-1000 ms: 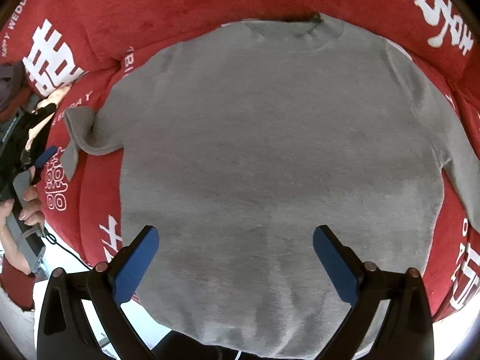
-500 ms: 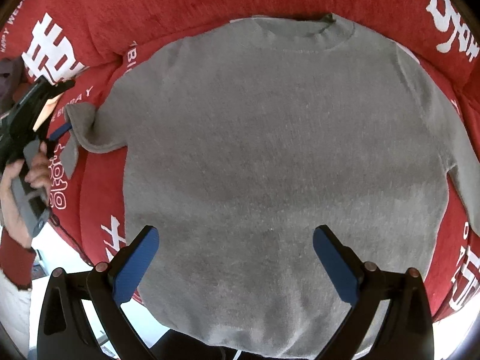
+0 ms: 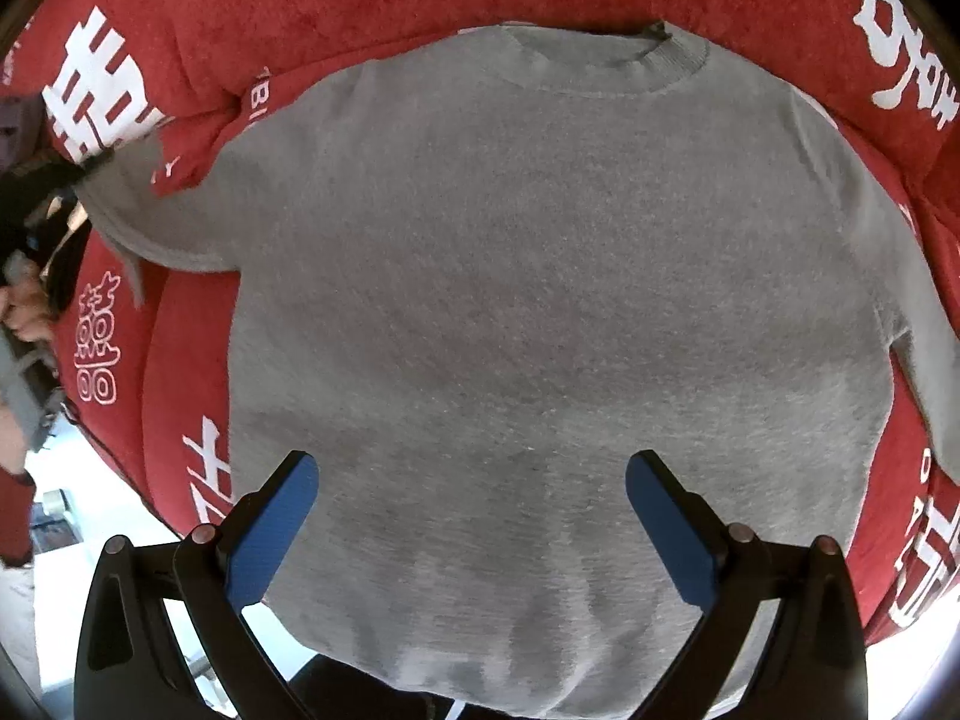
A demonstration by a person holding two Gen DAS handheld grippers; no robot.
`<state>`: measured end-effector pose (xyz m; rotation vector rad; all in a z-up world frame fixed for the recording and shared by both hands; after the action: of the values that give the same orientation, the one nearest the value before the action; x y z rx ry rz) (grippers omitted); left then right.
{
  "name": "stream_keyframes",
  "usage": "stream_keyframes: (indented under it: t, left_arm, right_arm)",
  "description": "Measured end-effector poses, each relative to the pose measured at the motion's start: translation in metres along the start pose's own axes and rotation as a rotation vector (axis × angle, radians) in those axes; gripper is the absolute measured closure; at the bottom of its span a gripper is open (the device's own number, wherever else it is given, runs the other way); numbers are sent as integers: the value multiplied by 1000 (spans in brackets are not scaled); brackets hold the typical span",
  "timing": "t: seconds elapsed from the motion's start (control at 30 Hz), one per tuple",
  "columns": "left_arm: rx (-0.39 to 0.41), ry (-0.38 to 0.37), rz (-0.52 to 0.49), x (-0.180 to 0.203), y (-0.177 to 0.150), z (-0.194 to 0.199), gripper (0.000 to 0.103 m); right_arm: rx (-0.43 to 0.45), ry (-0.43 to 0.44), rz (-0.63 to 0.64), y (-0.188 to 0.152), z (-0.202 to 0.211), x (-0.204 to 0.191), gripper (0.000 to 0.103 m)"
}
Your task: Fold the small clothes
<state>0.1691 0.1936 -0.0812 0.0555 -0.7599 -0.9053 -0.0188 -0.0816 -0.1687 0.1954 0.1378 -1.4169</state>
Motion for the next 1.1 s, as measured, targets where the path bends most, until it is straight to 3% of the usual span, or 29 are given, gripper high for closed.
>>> stream_keyframes:
  t: [0.17,0.33,0.43,0.57,0.63,0.7,0.83,0.87,0.9,0.93,0.97,1.0,1.1]
  left_arm:
    - [-15,-114,-151,79,-35,14,98]
    - [-88,-168,-352,151,-110,5,98]
    - [-174,-175,-418,175,-168,-14,98]
    - [-283,-125,-509,181,-243,-47,98]
    - [-310,-54,-548,171,-270,-63,98]
    - [-336,33,-585,157,-290,-76,97]
    - [-372,117,-607,135,-308,-78,97]
    - [-369,135,-610,132,-306,-76,92]
    - [-359,145,-612,129,-304,-70,60]
    - [-342,142,-608,128,-300,-63,16]
    - [-303,141,-603,129,-291,-54,3]
    - [-254,131,-602,130,-280,-41,0]
    - [-230,146,-606,121,-261,-20,0]
  right_arm:
    - [15,6,-35,-6,7,13,1]
    - [41,-4,-82,-16,19,42,1]
    - [61,-10,-128,-25,28,67,1]
    - [66,-18,-198,-46,30,106,1]
    - [59,-20,-225,-53,27,120,1]
    - [49,-20,-254,-63,22,134,1]
    - [30,-16,-283,-74,15,152,1]
    - [29,-16,-286,-74,15,154,1]
    - [34,-16,-289,-73,16,157,1]
    - [40,-14,-290,-72,18,158,1]
    - [55,-8,-290,-67,20,158,1]
    - [67,-6,-285,-63,23,159,1]
    - [124,-22,-234,-42,35,157,1]
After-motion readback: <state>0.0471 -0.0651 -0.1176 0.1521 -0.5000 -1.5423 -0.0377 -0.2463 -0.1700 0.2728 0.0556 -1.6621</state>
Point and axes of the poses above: each gripper's, at about its wrist camera, not at the fingertips, and z roughly against the way its jaws point, x to its right, y to its top, the point moved 10 cm from there along -z, roughly the way its jaws point, and after that the axes turned 13 degrees about z, right-handed, at the moved point
